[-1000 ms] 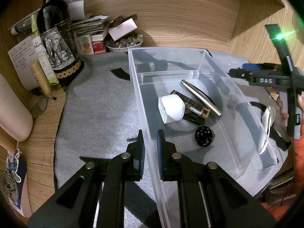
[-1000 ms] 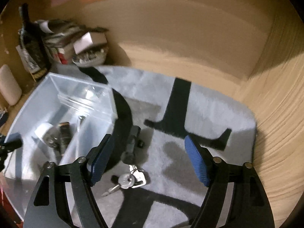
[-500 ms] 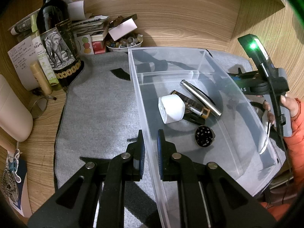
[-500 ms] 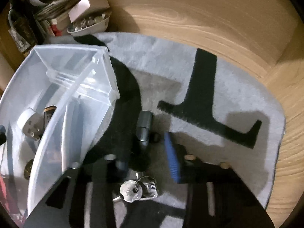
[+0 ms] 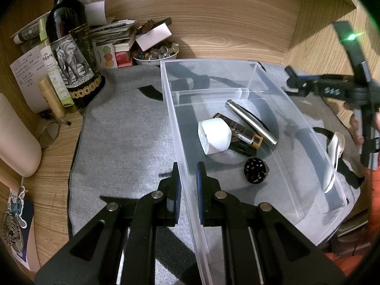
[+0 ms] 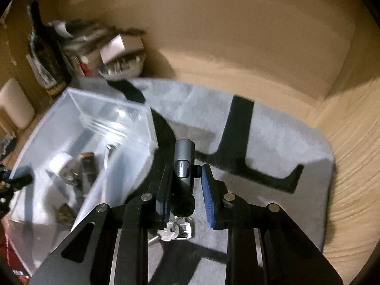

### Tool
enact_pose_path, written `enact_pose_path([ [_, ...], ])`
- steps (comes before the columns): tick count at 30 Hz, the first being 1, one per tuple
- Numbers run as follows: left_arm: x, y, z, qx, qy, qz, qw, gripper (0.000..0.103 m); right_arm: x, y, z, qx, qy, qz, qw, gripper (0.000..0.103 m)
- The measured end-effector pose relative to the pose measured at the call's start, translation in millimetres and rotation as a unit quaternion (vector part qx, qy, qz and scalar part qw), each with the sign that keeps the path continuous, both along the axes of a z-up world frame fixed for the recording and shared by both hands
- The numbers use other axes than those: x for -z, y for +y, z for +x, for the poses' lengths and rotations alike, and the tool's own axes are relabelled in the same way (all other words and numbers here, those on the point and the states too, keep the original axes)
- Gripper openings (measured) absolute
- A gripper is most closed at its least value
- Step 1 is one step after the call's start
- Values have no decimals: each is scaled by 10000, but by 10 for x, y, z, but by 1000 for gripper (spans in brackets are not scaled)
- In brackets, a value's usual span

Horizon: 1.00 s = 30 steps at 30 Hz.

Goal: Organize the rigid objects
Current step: 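Grasp the black cylindrical plug on the mat with the right gripper, then lower the black plug into the clear box and release it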

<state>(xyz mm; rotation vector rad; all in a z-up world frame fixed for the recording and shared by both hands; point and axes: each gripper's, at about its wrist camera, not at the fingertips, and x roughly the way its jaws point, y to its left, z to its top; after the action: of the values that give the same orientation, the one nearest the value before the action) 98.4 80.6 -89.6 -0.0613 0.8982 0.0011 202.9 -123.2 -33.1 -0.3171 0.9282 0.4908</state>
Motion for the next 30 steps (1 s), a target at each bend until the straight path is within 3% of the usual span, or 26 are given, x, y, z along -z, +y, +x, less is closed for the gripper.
enact_pose_path([
  [6,0,0,-1,3,-1,0,10000,10,-323,98,-194,-259,-384,232,9987,21],
  [13,0,-2,-2,2,-3,-1,10000,10,-481,351,-437,-733,-531,378,9952,21],
  [21,-6,11,-5,13,-13,-8,10000,10,-162,682,-693,-1286,-260,8,9914,21],
  [30,-4,13,-15,28,-32,-29,10000,10,162,815,-797,-1547,-1,-451,9869,21],
])
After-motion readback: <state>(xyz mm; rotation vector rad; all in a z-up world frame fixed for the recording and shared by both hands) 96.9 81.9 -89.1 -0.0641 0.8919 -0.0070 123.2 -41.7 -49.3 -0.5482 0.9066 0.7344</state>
